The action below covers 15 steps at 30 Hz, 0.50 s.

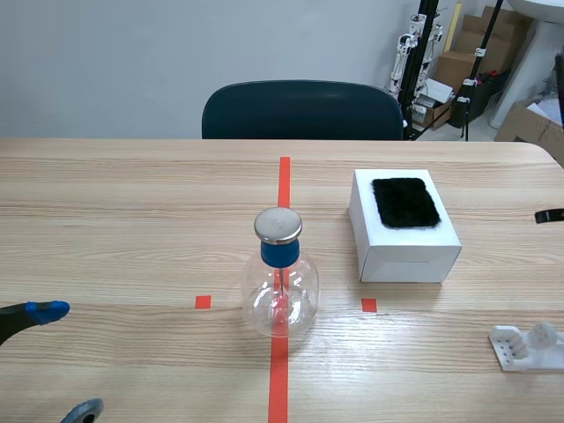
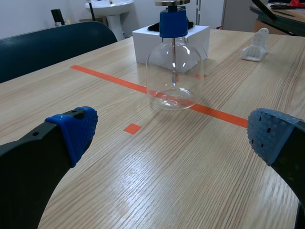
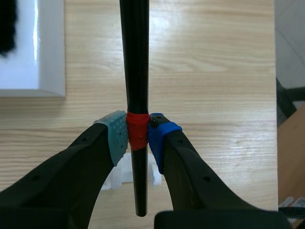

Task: Do the electroscope experiment. put the rod down on the box

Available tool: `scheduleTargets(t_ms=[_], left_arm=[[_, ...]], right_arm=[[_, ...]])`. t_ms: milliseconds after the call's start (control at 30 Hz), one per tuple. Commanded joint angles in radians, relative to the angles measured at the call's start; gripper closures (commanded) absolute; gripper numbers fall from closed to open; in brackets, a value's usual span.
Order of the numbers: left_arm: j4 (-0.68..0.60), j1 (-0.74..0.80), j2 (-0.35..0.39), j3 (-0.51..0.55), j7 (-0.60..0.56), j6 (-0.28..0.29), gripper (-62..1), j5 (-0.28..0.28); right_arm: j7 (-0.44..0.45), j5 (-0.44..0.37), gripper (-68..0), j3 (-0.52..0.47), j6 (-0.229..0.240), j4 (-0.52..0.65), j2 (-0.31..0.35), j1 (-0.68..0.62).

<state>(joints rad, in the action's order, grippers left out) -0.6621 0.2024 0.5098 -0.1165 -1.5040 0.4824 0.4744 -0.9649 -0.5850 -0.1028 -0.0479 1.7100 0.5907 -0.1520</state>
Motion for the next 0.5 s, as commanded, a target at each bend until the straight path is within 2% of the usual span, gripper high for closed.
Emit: scheduleTargets(t_ms=[0, 300, 467], left_arm=[[-0.013, 0.005, 0.009, 0.005, -0.050, 0.002, -62.3, -0.010], [-0.013, 0.005, 0.009, 0.005, -0.050, 0.002, -62.3, -0.010], [-0.013, 0.005, 0.009, 0.005, -0.050, 0.002, -62.3, -0.010]], right_arm=[[-0.015, -0.002, -4.2, -0.001, -0.007, -0.006, 0.013, 0.037], [-0.128, 0.002, -4.2, 0.084, -0.006, -0.148, 0.013, 0.171], [-0.265, 0.010, -4.2, 0.125, 0.060, -0.217, 0.013, 0.257]])
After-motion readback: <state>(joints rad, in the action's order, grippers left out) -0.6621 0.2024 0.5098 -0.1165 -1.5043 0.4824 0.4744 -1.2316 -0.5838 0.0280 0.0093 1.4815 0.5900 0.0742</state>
